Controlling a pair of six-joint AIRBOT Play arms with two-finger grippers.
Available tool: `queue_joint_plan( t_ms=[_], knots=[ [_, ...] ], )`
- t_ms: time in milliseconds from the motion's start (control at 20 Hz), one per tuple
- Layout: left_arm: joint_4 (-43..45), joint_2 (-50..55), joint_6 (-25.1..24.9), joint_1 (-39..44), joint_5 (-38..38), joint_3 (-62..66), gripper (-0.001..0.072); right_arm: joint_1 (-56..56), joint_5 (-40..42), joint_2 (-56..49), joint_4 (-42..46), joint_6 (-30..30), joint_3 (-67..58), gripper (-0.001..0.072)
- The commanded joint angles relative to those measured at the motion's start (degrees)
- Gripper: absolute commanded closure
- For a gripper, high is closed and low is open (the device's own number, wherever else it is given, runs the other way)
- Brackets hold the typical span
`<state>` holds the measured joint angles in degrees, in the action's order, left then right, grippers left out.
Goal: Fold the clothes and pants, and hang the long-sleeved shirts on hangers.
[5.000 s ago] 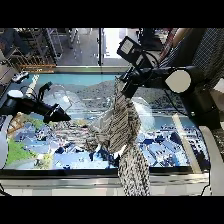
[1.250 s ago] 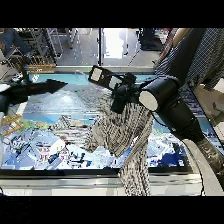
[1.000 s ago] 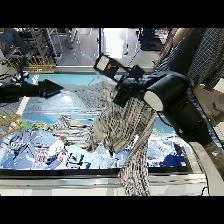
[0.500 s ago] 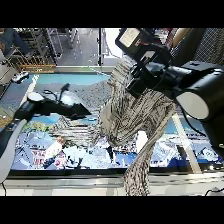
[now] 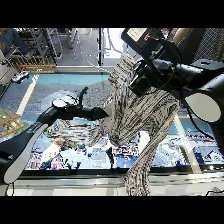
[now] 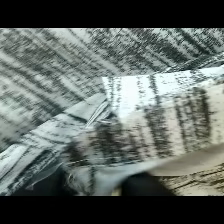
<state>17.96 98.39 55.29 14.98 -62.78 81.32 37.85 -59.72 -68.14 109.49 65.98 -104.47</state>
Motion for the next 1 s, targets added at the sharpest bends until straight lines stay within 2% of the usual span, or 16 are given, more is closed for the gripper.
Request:
queue_joint_plan(
  t_ms=[0,100,250,450,600,750,950],
  knots=[
    [-13.97,1.64,-10.32,1.29,2.54,-0.02,0.0690,0.00,-0.66,0.04,-0.42,0.13,-0.04,0.0695],
    [-20.22,1.42,-10.67,-1.07,7.30,0.07,0.0690,-0.02,-1.46,0.17,-1.62,1.14,0.00,0.0695],
    [-22.10,1.42,-6.47,-7.52,13.18,1.64,0.0691,-0.02,-2.49,0.59,-6.12,0.79,0.00,0.0695],
    [-21.31,1.42,-2.29,-14.86,11.63,6.49,0.0690,0.00,-8.17,0.50,-9.92,-2.25,0.02,0.0696],
    [-15.39,1.42,1.97,-17.22,9.11,10.38,0.0690,0.00,-8.79,0.48,-10.03,-2.75,0.02,0.0696],
    [-14.71,1.40,3.13,-18.47,5.62,12.92,0.0690,-0.02,-12.52,0.13,-9.55,-7.50,0.02,0.0696],
    [-14.73,1.40,3.78,-20.44,2.95,15.32,0.0690,0.00,-18.53,-0.92,-4.74,-10.91,0.20,0.0696]
  ],
)
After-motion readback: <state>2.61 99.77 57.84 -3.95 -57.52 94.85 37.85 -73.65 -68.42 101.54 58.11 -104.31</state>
